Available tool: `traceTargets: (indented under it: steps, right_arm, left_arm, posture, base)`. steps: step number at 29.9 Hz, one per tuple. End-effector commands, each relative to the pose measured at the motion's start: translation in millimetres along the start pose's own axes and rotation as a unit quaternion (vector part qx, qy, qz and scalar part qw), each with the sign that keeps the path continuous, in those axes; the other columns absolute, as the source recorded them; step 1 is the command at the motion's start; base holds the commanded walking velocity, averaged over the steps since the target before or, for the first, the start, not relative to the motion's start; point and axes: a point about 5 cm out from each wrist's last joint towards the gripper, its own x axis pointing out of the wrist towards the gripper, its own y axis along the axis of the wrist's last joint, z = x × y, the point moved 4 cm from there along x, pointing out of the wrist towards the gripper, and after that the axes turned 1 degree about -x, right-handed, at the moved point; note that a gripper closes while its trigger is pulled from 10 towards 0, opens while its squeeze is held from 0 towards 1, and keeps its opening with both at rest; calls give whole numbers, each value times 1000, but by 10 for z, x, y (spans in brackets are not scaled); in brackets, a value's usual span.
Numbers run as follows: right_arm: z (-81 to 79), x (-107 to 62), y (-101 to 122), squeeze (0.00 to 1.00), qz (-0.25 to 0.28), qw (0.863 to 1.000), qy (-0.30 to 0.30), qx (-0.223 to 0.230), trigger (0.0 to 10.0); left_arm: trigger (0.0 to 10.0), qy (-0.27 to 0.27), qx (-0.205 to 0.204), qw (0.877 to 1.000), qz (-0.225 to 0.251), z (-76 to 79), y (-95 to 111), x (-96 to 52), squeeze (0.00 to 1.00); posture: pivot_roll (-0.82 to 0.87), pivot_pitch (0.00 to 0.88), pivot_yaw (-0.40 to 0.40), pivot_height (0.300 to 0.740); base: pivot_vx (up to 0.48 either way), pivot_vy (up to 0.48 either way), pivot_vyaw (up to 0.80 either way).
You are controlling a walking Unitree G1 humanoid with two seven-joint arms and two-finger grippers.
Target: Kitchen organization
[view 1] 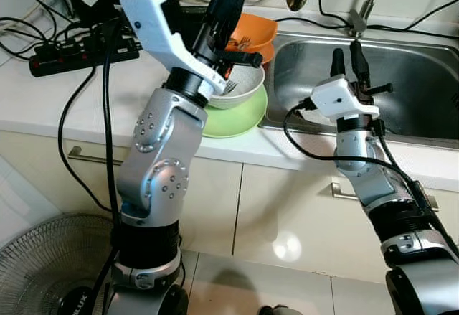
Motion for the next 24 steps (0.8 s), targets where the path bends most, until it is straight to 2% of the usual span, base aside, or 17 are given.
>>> traceTargets:
  steps: [1, 5, 7, 13, 24]
  right_arm:
    - [6, 57, 41, 0, 4, 1000, -7, -5, 10000]
    - [-12, 62, 62, 0, 6, 1000, -8, -2, 10000]
    - [-27, 67, 89, 0, 9, 1000, -9, 0, 10000]
    - [-86, 67, 145, 0, 16, 1000, -6, 6, 10000]
    - [-144, 57, 182, 0, 17, 1000, -2, 15, 10000]
  left_arm:
    - [10000, 3, -34, 999, -8, 26, -73, -18, 0]
    - [10000, 8, -43, 998, -34, -4, -185, -56, 0]
    - [10000, 14, -68, 997, -41, -16, -230, -75, 0]
    - [10000, 20, -106, 992, -73, -13, -380, -124, 0]
    - [10000, 7, -123, 990, -61, 54, -327, -84, 0]
  posture:
    - [30, 37, 7, 732]
    - [28, 36, 9, 732]
    - [27, 35, 10, 732]
    - [27, 27, 11, 732]
    - [25, 22, 13, 732]
  base:
    - [0, 0, 0]
    - [0, 0, 0]
    - [0, 0, 0]
    - [0, 0, 0]
    - [0, 0, 0]
